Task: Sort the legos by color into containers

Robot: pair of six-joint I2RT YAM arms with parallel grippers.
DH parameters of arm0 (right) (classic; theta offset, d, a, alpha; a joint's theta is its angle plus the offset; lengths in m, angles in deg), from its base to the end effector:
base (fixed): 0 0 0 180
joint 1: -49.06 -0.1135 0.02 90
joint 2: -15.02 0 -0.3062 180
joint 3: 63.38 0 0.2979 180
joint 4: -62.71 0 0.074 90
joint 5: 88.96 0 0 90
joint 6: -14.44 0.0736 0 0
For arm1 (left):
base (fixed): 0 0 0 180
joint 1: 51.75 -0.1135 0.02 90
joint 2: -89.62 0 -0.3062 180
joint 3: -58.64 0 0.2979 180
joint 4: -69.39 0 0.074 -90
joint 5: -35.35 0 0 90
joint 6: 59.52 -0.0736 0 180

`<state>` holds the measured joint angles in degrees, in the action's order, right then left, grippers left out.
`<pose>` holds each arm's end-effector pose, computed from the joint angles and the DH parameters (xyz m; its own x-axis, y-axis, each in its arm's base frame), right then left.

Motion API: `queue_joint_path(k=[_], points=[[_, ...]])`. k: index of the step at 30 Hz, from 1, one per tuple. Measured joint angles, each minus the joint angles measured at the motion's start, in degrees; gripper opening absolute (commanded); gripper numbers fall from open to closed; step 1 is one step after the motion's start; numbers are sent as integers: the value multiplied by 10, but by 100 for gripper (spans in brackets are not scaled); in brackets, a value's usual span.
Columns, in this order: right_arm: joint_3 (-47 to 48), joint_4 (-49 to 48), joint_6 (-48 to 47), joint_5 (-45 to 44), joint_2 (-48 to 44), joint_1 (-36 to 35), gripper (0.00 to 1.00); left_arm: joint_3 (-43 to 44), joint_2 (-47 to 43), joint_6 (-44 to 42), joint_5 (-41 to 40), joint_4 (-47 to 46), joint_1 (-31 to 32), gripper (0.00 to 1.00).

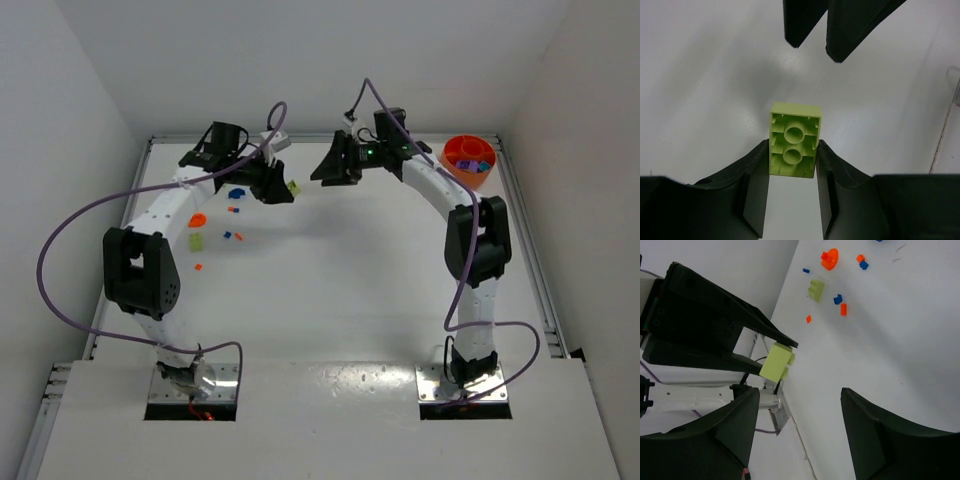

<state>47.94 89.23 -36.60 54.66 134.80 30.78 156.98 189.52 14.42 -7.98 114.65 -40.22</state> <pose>0.5161 0.2329 0.2680 -0.9341 0.0842 -0.3469 -0.2894 0.3901 0.8741 0.4357 -0.1435 0.3162 -0.5137 0.2985 -0.8043 0.7981 0.5102 -0.3204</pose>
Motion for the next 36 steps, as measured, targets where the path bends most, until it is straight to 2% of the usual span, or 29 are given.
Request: queue_joint_path(k=[16,23,26,29,30,33,34,36], points=[[27,-23,10,26,24,-44,67,-5,-10,3,2,-10,39,25],[21,-23,14,36,30,-52,47,-5,-11,3,-9,-17,39,25],[14,-25,17,38,30,-54,31,-8,-11,3,-13,-20,39,25],[6,-24,19,36,30,-52,22,-17,-12,3,-19,-22,39,25],[3,-24,19,37,30,-52,15,-19,-13,3,-20,-23,40,25],[1,-20,14,35,30,-51,6,-26,-14,3,-25,-30,43,40],[1,-17,11,32,30,-50,4,-27,-14,3,-28,-32,43,50],[3,-7,-1,25,29,-47,4,-27,-14,4,-39,-35,45,57]])
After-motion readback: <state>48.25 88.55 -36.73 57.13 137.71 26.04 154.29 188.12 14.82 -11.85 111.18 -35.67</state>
